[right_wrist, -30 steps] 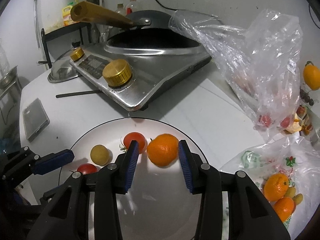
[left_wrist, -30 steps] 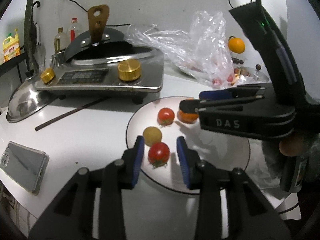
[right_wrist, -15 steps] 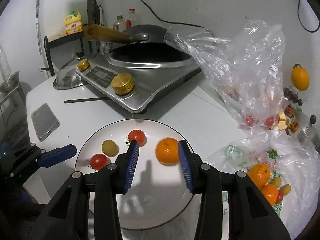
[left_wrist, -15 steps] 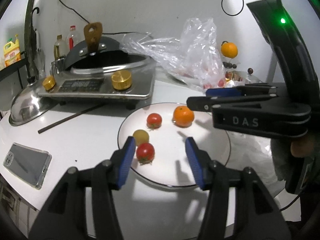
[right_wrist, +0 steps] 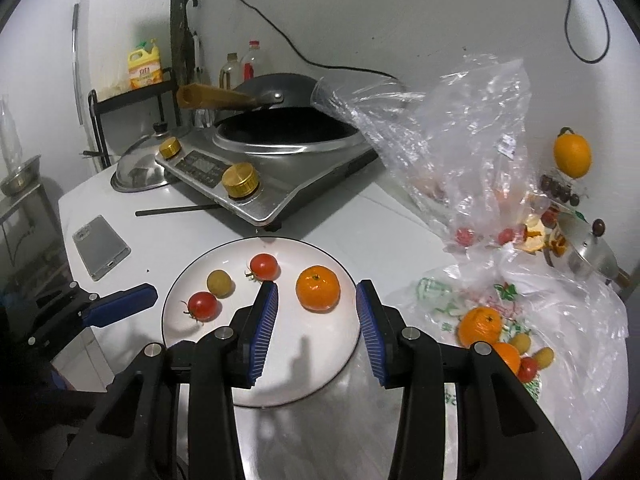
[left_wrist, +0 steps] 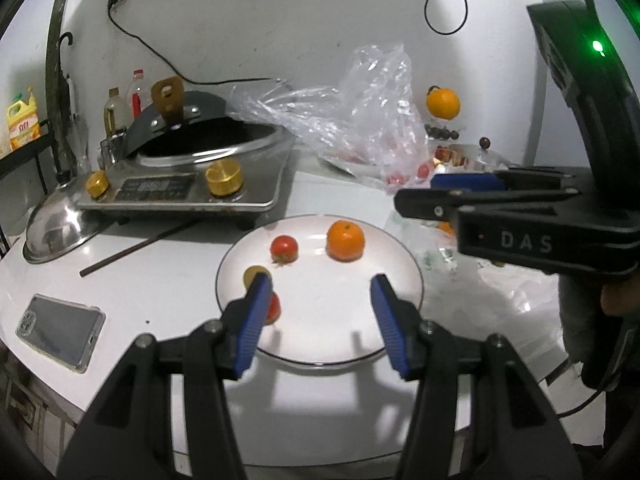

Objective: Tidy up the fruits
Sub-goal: 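Move both open grippers back over the fruit on the plastic bag, then grasp a small yellow fruit with the right gripper while the left grasps a mandarin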

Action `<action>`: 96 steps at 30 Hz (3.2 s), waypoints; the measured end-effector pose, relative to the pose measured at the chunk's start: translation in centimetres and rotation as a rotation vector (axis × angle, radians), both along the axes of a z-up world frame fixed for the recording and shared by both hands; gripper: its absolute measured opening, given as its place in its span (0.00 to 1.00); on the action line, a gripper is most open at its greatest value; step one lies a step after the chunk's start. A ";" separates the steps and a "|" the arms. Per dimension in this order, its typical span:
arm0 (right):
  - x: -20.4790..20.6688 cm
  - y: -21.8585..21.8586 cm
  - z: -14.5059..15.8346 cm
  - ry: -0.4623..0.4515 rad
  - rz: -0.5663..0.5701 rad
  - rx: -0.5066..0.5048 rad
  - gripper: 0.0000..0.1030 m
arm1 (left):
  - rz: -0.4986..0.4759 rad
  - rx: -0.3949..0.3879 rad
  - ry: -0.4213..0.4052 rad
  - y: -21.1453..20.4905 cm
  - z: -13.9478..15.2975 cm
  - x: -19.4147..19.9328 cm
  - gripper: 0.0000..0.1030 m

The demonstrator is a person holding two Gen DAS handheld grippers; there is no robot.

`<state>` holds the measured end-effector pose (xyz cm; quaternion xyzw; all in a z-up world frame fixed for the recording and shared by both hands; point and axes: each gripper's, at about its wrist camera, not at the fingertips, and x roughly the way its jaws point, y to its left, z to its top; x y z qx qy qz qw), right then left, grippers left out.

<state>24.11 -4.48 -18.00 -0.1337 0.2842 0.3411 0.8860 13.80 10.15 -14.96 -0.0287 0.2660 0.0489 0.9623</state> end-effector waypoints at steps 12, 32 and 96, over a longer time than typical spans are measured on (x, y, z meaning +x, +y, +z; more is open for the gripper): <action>-1.5 -4.5 1.3 -0.029 -0.035 0.043 0.42 | -0.016 0.033 -0.019 -3.1 1.5 -0.4 0.52; -1.8 -12.4 2.0 -0.049 -0.112 0.103 0.42 | -0.091 0.076 -0.030 -9.8 2.7 1.1 0.73; 6.7 -15.3 -6.9 0.188 -0.145 -0.023 0.27 | -0.148 0.079 0.089 -13.6 -1.2 10.0 0.73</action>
